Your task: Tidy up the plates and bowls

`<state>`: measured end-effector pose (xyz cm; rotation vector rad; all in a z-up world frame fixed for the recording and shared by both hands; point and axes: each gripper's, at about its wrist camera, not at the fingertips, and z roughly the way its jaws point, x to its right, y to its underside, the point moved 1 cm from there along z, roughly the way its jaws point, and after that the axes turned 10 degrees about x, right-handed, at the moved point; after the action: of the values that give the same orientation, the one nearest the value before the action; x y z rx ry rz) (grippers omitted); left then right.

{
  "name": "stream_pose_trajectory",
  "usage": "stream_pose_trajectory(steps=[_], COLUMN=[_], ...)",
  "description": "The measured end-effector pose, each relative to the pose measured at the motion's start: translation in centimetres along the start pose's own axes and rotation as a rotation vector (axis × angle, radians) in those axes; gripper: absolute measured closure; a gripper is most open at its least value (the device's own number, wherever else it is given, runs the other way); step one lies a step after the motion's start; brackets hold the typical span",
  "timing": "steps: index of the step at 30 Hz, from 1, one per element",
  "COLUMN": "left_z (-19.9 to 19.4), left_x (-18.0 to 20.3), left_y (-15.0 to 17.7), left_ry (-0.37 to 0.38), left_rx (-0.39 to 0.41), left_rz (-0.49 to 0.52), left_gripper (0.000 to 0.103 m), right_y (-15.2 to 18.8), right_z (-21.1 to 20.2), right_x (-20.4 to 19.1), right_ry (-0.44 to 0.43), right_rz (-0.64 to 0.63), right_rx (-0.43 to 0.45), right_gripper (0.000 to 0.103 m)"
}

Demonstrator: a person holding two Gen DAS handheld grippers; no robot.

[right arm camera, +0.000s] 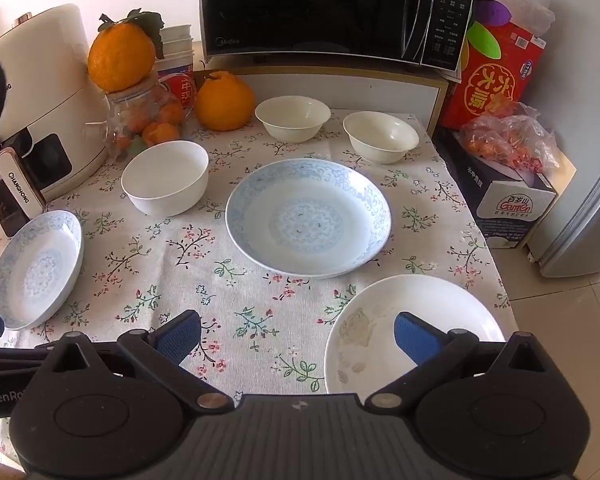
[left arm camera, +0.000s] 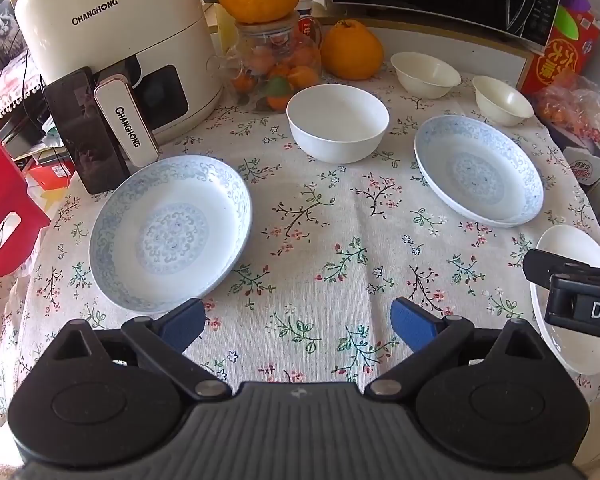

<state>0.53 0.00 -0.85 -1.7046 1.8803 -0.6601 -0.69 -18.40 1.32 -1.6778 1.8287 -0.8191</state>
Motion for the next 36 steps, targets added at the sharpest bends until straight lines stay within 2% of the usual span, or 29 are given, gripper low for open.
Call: stream_pose_trajectory(steps=[8, 11, 13, 15, 17, 19, 21, 22, 24, 26, 28, 32, 36], left_z=[-0.1, 0.2, 1.1, 2.3, 3.2, 4.4, 5.8, 6.6, 8.6, 10.2, 11.2, 12.9, 13.6], left_x=[1.2, 1.6, 1.8, 2.2, 2.8, 3.3, 3.5, 3.5, 3.9, 4.3, 4.8, 4.8, 5.1], left_y=[-1.4, -1.9, -2.4, -3.0, -3.5, -4.0, -4.3, -4.3, -4.6, -4.6, -4.6, -4.2, -5.0], left_ry=[0.003, 0.042, 0.077, 0.119, 0.140, 0.196, 0.270, 0.289, 0.348, 0.379, 0.390, 0.388, 0.390], left_rx=[0.023, 0.034, -0.014, -0.072, -0.079, -0.073, -0.058, -0.072, -0.118, -0.145, -0.156, -0.182, -0.133], left_rz=[0.015, -0.022, -0.031, -0.027, -0.014, -0.033, -0.089, -0.115, -0.191, -0.238, -0.262, -0.302, -0.318], left_gripper=[0.005, 0.002, 0.001, 0.003, 0.008, 0.008, 0.017, 0.027, 0.037, 0.048, 0.055, 0.061, 0.064], right_y=[-0.9, -1.7, -2.7, -3.8, -4.8, -5.4, -5.4, -5.2, -5.0, -4.9, -4.9, -4.5, -4.1], right_z=[0.3, 0.4, 0.8, 1.4, 2.6, 4.0, 6.0, 7.0, 9.3, 11.3, 12.8, 14.8, 16.1], right_x=[0.5, 1.1, 1.8, 2.8, 3.9, 4.8, 6.1, 6.7, 7.9, 8.9, 9.8, 11.2, 12.2], right_ry=[-0.021, -0.025, -0.025, -0.017, -0.009, -0.004, -0.044, -0.079, -0.149, -0.190, -0.201, -0.192, -0.209], right_rz=[0.001, 0.009, 0.012, 0.024, 0.026, 0.020, 0.044, 0.074, 0.151, 0.219, 0.268, 0.325, 0.398], right_rx=[-0.018, -0.029, -0.030, -0.026, -0.020, -0.010, 0.007, 0.000, -0.058, -0.095, -0.100, -0.096, -0.101], right_gripper=[0.004, 0.004, 0.004, 0.004, 0.004, 0.004, 0.004, 0.004, 0.014, 0.020, 0.024, 0.033, 0.044])
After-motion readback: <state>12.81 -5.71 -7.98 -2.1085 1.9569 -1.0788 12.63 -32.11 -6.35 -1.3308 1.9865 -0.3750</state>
